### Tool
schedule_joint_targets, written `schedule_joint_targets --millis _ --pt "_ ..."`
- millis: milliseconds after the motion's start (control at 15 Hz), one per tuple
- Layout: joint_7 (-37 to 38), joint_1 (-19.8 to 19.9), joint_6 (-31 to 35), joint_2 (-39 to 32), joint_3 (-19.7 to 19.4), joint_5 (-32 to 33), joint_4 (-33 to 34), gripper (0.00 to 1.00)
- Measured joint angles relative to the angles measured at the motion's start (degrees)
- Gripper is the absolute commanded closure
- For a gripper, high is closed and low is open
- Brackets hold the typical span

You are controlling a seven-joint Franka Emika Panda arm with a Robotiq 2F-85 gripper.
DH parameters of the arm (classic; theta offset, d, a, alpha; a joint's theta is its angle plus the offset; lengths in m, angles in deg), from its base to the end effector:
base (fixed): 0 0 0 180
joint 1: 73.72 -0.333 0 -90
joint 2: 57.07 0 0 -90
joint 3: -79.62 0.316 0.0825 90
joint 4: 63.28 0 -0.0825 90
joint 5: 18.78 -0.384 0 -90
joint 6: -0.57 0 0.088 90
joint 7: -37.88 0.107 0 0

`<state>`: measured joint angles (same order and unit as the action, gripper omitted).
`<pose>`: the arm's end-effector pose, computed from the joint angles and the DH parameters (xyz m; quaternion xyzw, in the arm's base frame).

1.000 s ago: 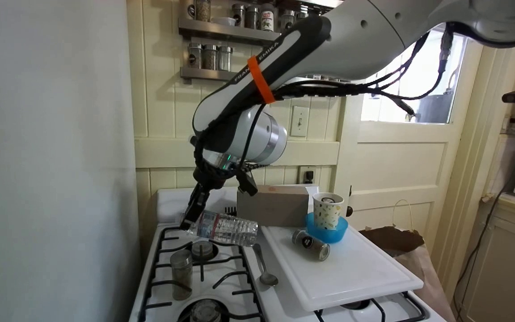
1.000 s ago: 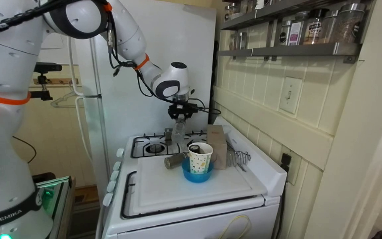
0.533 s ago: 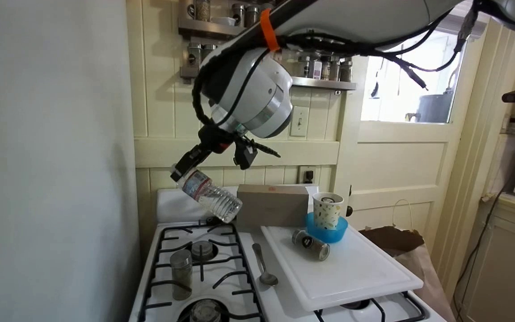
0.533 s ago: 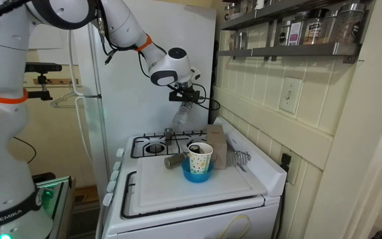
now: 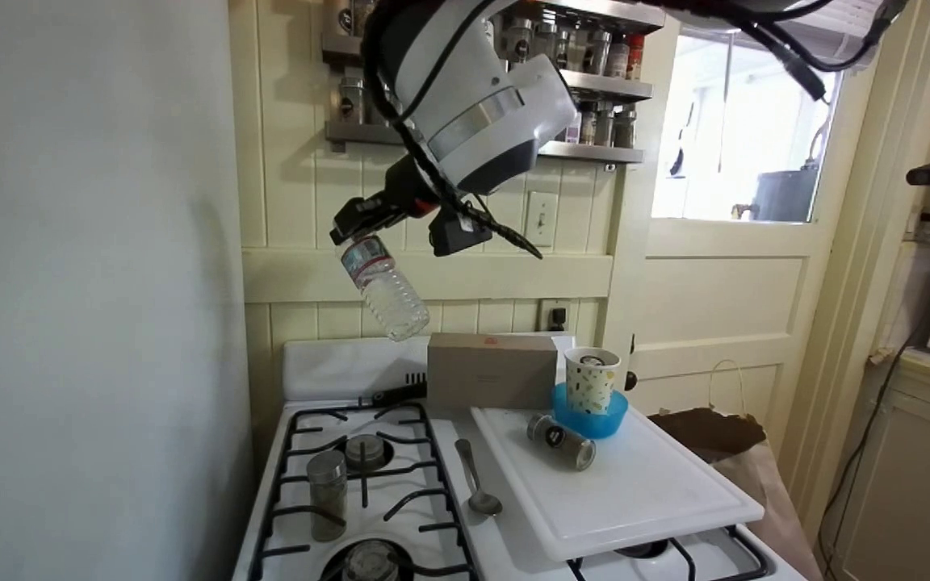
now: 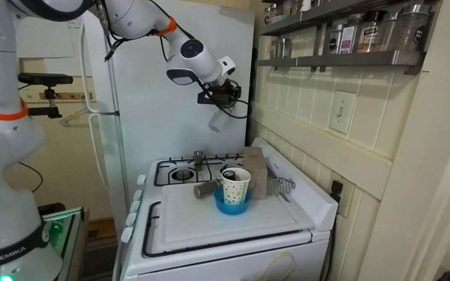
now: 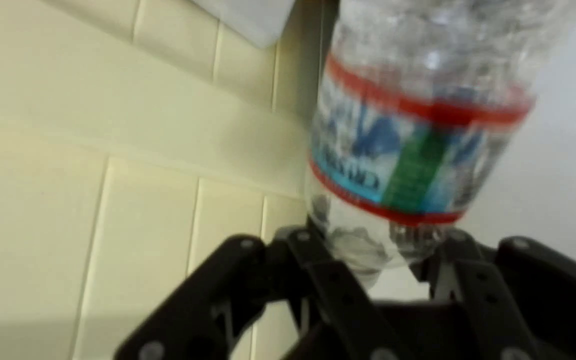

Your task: Make the water bottle stand upright on the stove top

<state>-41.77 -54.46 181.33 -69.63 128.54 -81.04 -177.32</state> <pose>0.5807 0.2054 0.4614 -0.8185 -0.3041 -0.4736 0.1152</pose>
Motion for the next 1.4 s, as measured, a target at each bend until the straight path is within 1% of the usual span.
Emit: schedule_joint_targets --millis 67,133,267,333,533,600,733,933,1000,1200,1267,1333,1400 --pt "-2.6 0.3 3.0 0.5 1.3 -1.1 -0.4 0.87" --pt "-4.5 0.3 5.3 0.7 2.3 -1.8 -0.9 0.62" --pt "-4.6 -0.2 5.9 0.7 2.3 -1.7 -1.2 0.62" --pt "-4.6 -0.2 5.8 0.6 2.2 -1.7 -1.2 0.87" --pt "-4.6 -0.1 6.0 0.1 1.8 -1.6 -1.1 0.87" --pt "-4.7 -0.2 7.6 -0.2 2.0 -1.6 -0.9 0.87" --pt "-4.7 -0.7 14.0 -1.4 3.0 -1.5 -0.1 0.87" --pt "-4.6 -2.7 23.7 -3.5 4.0 1.0 0.1 0.87" --pt "-2.4 -5.4 24.5 -3.7 1.5 3.4 -0.3 0.87" --pt "8.7 -17.4 25.7 -3.9 -12.4 13.7 -2.5 0.87" --pt "12.1 -20.8 26.6 -4.3 -16.4 17.3 -3.2 0.87" --pt "13.6 -22.1 28.3 -5.2 -17.6 18.8 -3.7 0.87" --pt "13.6 -22.2 30.2 -6.5 -17.2 19.3 -3.7 0.87"
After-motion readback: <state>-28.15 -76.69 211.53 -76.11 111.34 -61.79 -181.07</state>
